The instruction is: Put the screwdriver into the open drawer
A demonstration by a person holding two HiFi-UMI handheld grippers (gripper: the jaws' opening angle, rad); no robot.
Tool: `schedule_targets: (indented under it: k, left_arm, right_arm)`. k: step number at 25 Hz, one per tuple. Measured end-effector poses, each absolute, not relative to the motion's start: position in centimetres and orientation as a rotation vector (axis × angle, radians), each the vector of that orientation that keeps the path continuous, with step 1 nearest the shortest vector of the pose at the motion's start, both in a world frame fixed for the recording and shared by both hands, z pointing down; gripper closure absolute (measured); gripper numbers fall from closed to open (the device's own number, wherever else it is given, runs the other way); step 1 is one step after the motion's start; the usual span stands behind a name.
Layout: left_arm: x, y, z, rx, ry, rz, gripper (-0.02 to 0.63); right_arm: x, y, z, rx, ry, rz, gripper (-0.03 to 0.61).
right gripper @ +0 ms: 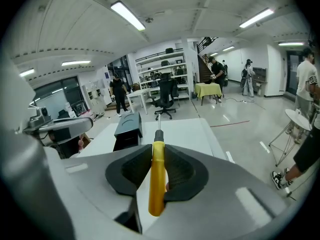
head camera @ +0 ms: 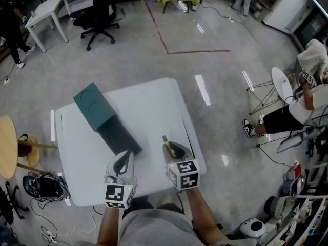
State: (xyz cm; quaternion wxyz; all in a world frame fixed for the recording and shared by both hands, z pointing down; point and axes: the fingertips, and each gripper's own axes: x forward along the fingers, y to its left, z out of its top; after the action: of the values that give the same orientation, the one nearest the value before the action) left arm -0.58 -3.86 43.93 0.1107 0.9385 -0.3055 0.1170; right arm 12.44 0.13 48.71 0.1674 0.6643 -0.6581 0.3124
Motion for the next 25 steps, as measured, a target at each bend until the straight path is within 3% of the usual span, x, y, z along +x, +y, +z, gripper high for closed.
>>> schedule_targets:
  k: [25]
  left_arm:
    - [-9.3, -3.9, 40.6, 2.711, -1.138, 0.247, 0.603]
  right_arm:
    - [2.5, -1.3, 44.6, 1.734, -2.101, 0.782, 0.499]
